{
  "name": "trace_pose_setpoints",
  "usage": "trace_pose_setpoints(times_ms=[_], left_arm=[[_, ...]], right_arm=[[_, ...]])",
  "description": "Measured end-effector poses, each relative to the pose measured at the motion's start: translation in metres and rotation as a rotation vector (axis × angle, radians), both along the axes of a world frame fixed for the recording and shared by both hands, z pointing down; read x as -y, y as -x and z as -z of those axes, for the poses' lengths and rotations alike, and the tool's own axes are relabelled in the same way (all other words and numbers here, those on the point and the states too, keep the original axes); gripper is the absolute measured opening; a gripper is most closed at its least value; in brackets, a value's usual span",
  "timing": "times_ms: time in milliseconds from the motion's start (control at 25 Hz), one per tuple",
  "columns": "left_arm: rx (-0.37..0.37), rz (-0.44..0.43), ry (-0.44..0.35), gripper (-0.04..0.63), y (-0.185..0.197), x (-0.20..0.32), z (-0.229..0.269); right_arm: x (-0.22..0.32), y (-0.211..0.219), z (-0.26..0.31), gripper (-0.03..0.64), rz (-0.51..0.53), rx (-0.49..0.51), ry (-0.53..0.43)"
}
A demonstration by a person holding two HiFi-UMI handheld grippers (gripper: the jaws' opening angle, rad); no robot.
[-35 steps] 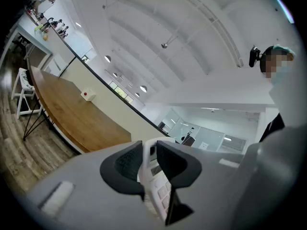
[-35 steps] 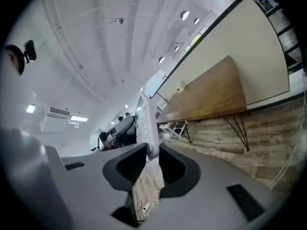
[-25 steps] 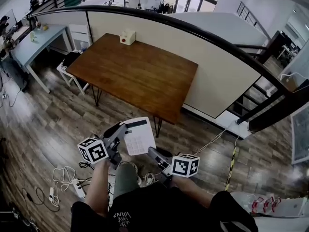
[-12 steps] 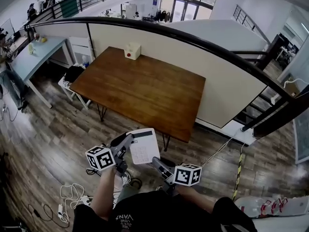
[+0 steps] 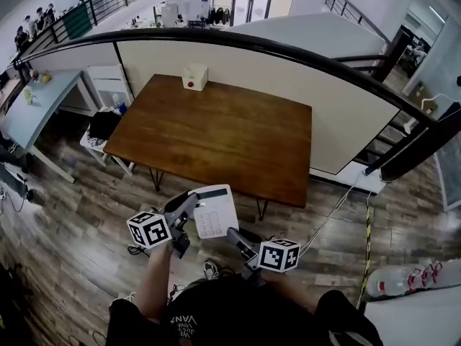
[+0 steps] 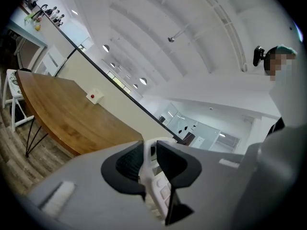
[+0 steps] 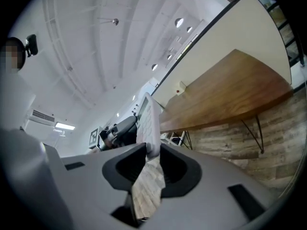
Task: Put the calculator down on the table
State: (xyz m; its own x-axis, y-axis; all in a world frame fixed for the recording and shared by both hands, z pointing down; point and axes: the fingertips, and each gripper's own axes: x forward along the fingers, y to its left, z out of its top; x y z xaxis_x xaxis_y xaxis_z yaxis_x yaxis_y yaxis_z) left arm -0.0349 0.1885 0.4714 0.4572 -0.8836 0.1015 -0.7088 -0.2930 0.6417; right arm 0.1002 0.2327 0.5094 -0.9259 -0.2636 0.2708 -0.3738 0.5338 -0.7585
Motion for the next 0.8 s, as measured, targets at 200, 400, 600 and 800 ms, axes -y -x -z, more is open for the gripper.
trace_pose_setpoints(times_ms=[200,400,600,800], left_arm=[[-0.014,-0.069,0.008,0.077,0.019,0.005,-0.005],[-0.034,-0.102,0.010,0.077,0.025,0.022,-0.013],[-0.035,-0.123,0.026,0.077,0.024,0.045,-0.019],[-0.031,-0.123,0.035,0.077,0.030,0.081,-0.019]], right_arm=[[-0.003,0.022,-0.003,0.095,-0.071,-0.003,0.017],[0.009,0.028,-0.009,0.095,-0.108,-0.027,0.019],[0.028,0.030,-0.014,0.095,-0.123,-0.033,0.039],[0.065,0.035,-0.013,0.095,-0.124,-0.033,0.036]])
